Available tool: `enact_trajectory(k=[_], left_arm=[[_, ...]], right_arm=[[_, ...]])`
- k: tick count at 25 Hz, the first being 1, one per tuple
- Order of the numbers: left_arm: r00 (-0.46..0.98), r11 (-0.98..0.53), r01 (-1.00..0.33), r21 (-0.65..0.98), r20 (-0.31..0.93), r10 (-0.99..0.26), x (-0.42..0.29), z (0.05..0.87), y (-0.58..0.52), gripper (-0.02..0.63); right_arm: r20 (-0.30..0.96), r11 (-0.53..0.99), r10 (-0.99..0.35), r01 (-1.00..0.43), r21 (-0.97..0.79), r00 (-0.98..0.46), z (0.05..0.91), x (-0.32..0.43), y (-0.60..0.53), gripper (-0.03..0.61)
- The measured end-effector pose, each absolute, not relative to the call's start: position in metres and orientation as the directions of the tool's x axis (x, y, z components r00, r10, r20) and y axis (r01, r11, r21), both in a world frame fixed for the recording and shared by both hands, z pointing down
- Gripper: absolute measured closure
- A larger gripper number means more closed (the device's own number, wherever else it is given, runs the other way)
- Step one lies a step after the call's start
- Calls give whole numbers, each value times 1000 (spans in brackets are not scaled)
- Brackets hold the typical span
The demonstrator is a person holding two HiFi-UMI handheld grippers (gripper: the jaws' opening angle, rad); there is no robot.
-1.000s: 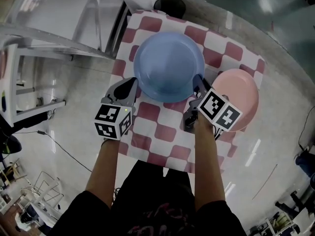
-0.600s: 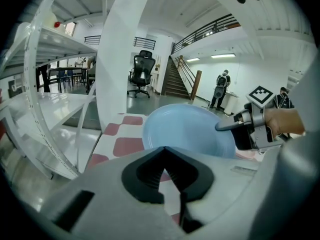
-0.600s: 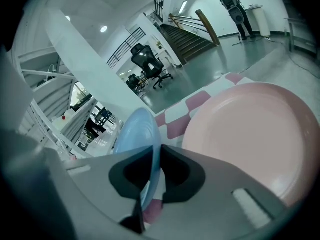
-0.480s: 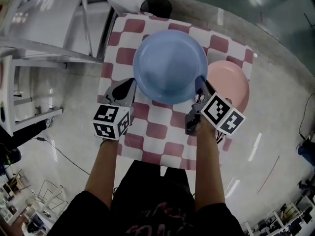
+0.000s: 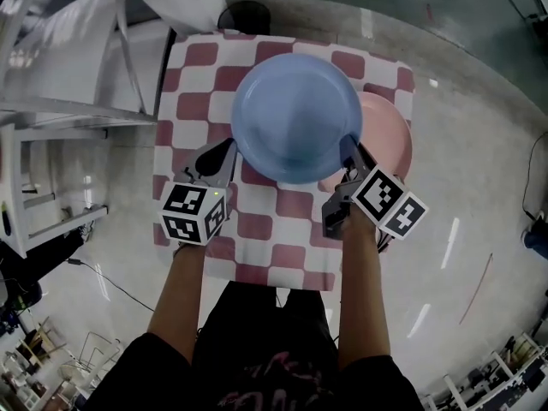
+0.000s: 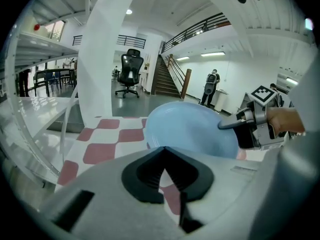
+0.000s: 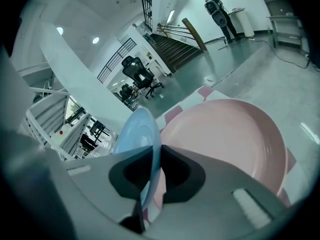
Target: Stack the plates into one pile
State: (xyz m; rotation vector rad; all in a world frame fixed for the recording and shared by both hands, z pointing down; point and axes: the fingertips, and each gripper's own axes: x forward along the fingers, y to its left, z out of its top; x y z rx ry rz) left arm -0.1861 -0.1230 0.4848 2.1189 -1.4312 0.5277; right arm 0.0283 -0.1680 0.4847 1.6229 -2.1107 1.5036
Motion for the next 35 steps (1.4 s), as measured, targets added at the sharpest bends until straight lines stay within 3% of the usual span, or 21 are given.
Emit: enact_trajectory(k=[17, 35], left_arm=[[460, -426, -881, 206, 581, -672, -94, 476, -128, 618], [498, -479, -854, 204, 588, -637, -51, 479, -125, 618]], right_arm=[[589, -162, -735, -756, -634, -337, 478, 132, -140, 538], [628, -255, -731, -746, -616, -268, 495, 190, -113, 540]])
